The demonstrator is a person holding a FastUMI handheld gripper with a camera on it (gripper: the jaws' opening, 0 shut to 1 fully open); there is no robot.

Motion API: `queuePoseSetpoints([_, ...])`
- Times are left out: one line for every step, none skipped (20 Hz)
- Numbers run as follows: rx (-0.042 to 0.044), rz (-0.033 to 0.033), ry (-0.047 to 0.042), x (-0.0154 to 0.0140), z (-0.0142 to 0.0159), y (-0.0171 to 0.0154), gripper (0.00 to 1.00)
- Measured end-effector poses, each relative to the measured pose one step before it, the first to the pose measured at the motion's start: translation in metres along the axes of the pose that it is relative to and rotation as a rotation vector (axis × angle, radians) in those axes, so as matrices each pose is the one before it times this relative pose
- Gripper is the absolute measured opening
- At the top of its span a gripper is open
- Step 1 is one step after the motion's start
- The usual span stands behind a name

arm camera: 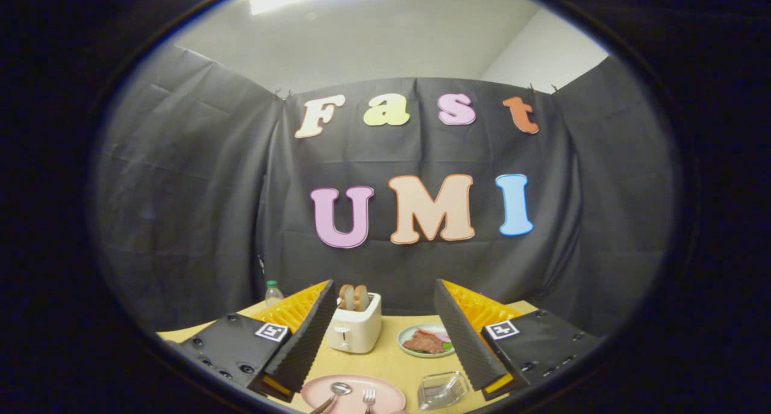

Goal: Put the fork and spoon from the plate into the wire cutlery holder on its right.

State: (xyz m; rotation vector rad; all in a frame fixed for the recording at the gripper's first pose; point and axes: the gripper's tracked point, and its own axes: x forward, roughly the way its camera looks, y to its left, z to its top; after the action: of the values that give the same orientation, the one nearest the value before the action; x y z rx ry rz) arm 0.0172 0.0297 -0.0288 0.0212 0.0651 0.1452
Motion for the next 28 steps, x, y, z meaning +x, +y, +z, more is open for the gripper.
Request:
queuePoseSetpoints([-0.00617, 0.00365, 0.01218, 0.00118, -0.00513, 0.00066, 1.00])
queuePoseSetpoints([-0.00021, 0.00610, 0.01416, 0.00138, -0.00578, 0.00149, 1.00])
queuePoseSetpoints([0.00135, 0.00751, 0.01739, 0.00128, -0.00819, 0.00276, 1.00])
queuePoseSetpoints([-0.00320, 0.00690, 0.02231, 0.00104, -0.00822, 0.00094, 1.00])
queuePoseSetpoints([-0.00886, 0.00613, 0.02580, 0.00133, -0.01104, 0.00101, 1.00])
queuePoseSetpoints([-0.01228, 0.00616, 0.02918, 0.00120, -0.01106, 0.00040, 1.00])
queuePoseSetpoints([-0.00968, 0.01056, 0.02755, -0.00014, -0.01104, 0.00346, 1.00])
queuePoseSetpoints([-0.00627, 0.01276, 0.02548, 0.00161, -0.01113, 0.00340, 1.00])
queuePoseSetpoints([-0.00577, 0.01193, 0.03079, 0.00074, -0.01268, 0.00285, 1.00])
queuePoseSetpoints([-0.00271, 0.01194, 0.03058, 0.00149, -0.01100, 0.00232, 1.00])
queuePoseSetpoints([-0.00018, 0.01073, 0.02928, 0.00166, -0.01130, 0.00190, 1.00])
queuePoseSetpoints([0.00067, 0.01034, 0.02614, 0.00180, -0.01014, 0.00217, 1.00])
queuePoseSetpoints([-0.00148, 0.00784, 0.02326, 0.00110, -0.00908, 0.00180, 1.00])
queuePoseSetpoints([-0.00552, 0.00510, 0.02241, 0.00197, -0.00905, -0.00012, 1.00])
queuePoseSetpoints([-0.00746, 0.00569, 0.02237, 0.00194, -0.00946, 0.00081, 1.00])
queuePoseSetpoints([-0.00657, 0.00659, 0.02415, 0.00269, -0.00883, 0.00083, 1.00])
queuePoseSetpoints([-0.00475, 0.00907, 0.02359, 0.00192, -0.00921, 0.00198, 1.00])
queuePoseSetpoints([-0.00404, 0.00671, 0.02753, 0.00270, -0.01108, 0.00124, 1.00])
queuePoseSetpoints([-0.00146, 0.00739, 0.02936, 0.00186, -0.01064, 0.00125, 1.00])
queuePoseSetpoints([0.00189, 0.00769, 0.02999, 0.00350, -0.01140, 0.00158, 1.00])
queuePoseSetpoints([0.00284, 0.01002, 0.02921, 0.00308, -0.01244, 0.00197, 1.00])
queuePoseSetpoints([0.00370, 0.00378, 0.02761, 0.00250, -0.00992, 0.00033, 1.00])
queuePoseSetpoints([0.00672, 0.00309, 0.02431, 0.00336, -0.01042, -0.00025, 1.00])
queuePoseSetpoints([0.00860, 0.00349, 0.02717, 0.00356, -0.00942, 0.00044, 1.00])
queuePoseSetpoints([0.00537, 0.00330, 0.02736, 0.00309, -0.01028, 0.00005, 1.00])
queuePoseSetpoints([0.00046, 0.00049, 0.02320, 0.00397, -0.00883, -0.00069, 1.00])
queuePoseSetpoints([-0.00544, 0.00005, 0.02561, 0.00363, -0.00933, -0.00045, 1.00])
queuePoseSetpoints([-0.00714, 0.00052, 0.02356, 0.00435, -0.00896, 0.00048, 1.00])
